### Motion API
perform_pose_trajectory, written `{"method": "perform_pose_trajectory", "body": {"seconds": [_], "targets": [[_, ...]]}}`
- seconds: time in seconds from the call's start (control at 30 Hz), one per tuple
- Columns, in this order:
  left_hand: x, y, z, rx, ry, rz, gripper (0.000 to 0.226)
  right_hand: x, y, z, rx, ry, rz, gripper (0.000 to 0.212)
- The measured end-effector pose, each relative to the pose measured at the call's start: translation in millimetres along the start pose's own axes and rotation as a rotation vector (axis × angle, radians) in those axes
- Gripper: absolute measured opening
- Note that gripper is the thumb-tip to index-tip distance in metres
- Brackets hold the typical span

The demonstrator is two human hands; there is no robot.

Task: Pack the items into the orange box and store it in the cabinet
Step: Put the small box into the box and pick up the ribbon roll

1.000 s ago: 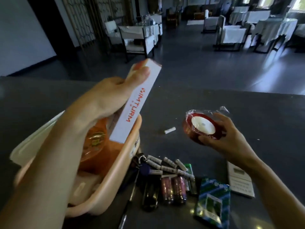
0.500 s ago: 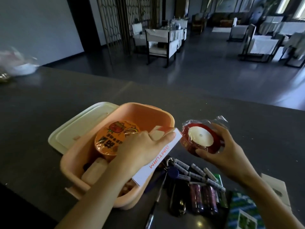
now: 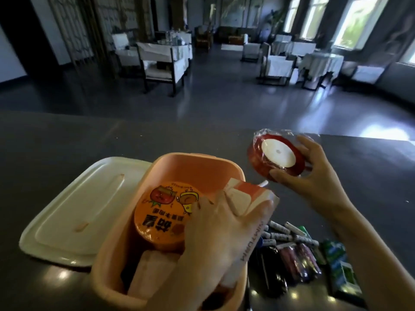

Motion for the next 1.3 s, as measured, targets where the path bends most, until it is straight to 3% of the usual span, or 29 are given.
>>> {"method": "perform_pose_trajectory", "body": {"seconds": [0.3,0.53,0.63,0.73,0.83,0.93,1.07,1.3], "targets": [[13,10,2,0.141,-0.073,0.099,0.131,10,6,22,-0.092,0.129,0.004,0.094],[0,5,-13,0.09,-0.033,0.108,0.117,4,9,18,-0.13,0.174,-0.096,0.089],[3,14,-3,0.213,0.061,0.281,0.102,1,10,17,-0.127,0.191,-0.116,0.089],[9,23,15,0.395,0.109,0.457,0.102,0,13,16,-0.118,0.196,-0.115,0.087],[12,24,25,0.447,0.155,0.558,0.098,-1,20,13,-0.101,0.2,-0.111,0.089],[20,22,23,0.467,0.127,0.556,0.097,0,27,12,-0.081,0.193,-0.086,0.088],[21,25,20,0.616,0.091,0.508,0.102,1,39,9,-0.058,0.199,-0.094,0.091],[32,23,18,0.46,0.037,0.501,0.106,2,50,6,-0.039,0.191,-0.104,0.092]]}}
Point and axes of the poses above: each hand's wrist, its own z-axis away from the middle knuckle, its own y-axis out of the palm, x = y × z, the point moved 4 cm from there along -z, towards the middle knuckle, and after that the axes turned 10 degrees about -y, right-handed, at the moved point
